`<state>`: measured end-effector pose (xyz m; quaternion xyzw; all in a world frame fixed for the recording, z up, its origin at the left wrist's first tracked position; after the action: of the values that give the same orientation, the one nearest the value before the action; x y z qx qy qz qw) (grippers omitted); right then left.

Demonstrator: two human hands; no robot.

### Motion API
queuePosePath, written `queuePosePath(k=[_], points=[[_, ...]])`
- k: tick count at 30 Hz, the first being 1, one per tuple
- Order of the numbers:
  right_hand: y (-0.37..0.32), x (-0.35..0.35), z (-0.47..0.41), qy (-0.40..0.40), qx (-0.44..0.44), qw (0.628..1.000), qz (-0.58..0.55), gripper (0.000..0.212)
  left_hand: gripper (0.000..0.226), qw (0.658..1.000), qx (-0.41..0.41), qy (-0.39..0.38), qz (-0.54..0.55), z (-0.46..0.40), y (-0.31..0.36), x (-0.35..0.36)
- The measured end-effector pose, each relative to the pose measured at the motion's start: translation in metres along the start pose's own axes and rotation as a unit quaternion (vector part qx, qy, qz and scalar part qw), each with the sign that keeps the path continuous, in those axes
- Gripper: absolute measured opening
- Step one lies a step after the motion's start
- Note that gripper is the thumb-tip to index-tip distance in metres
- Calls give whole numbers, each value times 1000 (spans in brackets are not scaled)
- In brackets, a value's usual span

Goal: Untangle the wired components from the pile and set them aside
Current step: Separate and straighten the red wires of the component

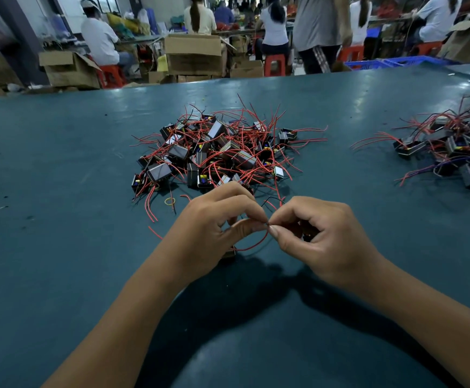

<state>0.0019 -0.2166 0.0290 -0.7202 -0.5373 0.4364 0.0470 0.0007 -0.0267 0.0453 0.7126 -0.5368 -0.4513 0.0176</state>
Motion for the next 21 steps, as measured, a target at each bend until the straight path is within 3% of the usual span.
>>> queuePosePath(k=[4,8,17,21], points=[[-2,-1,0,5,-16,999,29,5,8,999,-18,-15,24,1,2,3],[-2,-1,1,13,-28,997,66,2,13,991,-100,-27,81,3,2,4],[-3,0,1,22,-41,995,84,4,16,923,-273,-15,270,5,1,12],[-4,0,1,20,-32,997,72,4,16,918,-280,-13,280,3,3,14]])
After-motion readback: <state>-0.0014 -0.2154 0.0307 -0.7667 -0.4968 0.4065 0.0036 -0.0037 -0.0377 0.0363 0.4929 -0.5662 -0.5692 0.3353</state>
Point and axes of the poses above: each hand's wrist, its own z-axis away from the middle knuckle, its own x-axis out of the palm, y = z × x, the point moved 2 cm from there along -z, towards the middle knuckle, and after that the axes turned 6 degrees about z, right-handed, at the moved point
